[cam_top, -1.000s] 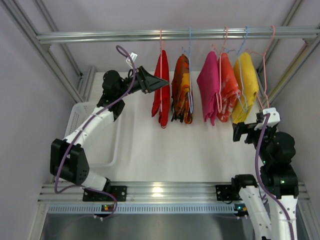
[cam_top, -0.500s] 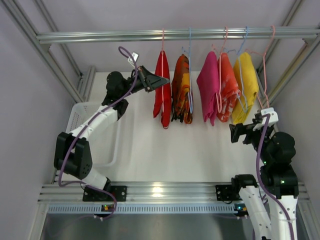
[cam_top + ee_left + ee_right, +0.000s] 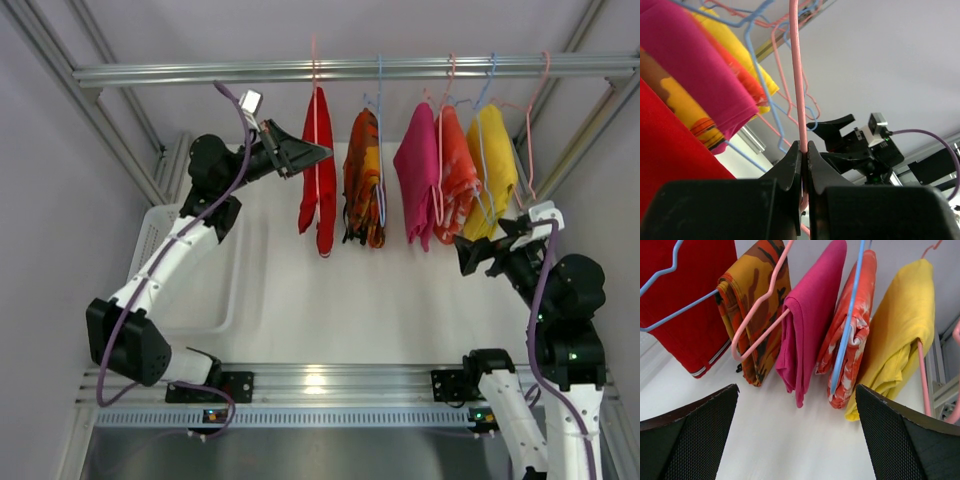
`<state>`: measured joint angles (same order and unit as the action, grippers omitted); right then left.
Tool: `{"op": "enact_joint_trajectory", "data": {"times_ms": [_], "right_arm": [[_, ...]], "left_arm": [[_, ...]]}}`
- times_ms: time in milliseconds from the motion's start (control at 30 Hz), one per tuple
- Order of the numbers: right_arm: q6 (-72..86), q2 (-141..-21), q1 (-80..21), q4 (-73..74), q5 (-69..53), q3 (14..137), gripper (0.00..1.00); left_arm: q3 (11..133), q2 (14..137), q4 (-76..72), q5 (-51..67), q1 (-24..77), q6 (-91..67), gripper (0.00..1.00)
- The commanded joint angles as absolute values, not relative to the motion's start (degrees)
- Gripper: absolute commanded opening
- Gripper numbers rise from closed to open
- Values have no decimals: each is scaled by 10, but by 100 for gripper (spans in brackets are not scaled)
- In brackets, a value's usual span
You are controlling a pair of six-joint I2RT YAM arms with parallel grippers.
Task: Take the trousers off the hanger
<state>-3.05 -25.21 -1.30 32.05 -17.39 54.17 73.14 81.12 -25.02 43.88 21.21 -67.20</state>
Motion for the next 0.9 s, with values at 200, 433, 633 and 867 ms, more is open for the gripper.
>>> {"op": "enact_joint_trajectory", "data": {"times_ms": [200, 433, 633, 867], "right_arm": [[73, -273, -5, 205, -306, 562, 100], [279, -322, -5, 48, -409, 570, 89], [408, -392, -35, -38, -429, 611, 75], [391, -475, -193, -56, -342, 690, 71]], "left_arm": [[736, 704, -334, 449, 221, -642, 0], [672, 628, -239, 447, 249, -522, 0], [663, 588, -174, 434, 271, -459, 0], [666, 564, -120, 404, 271, -455, 0]]}}
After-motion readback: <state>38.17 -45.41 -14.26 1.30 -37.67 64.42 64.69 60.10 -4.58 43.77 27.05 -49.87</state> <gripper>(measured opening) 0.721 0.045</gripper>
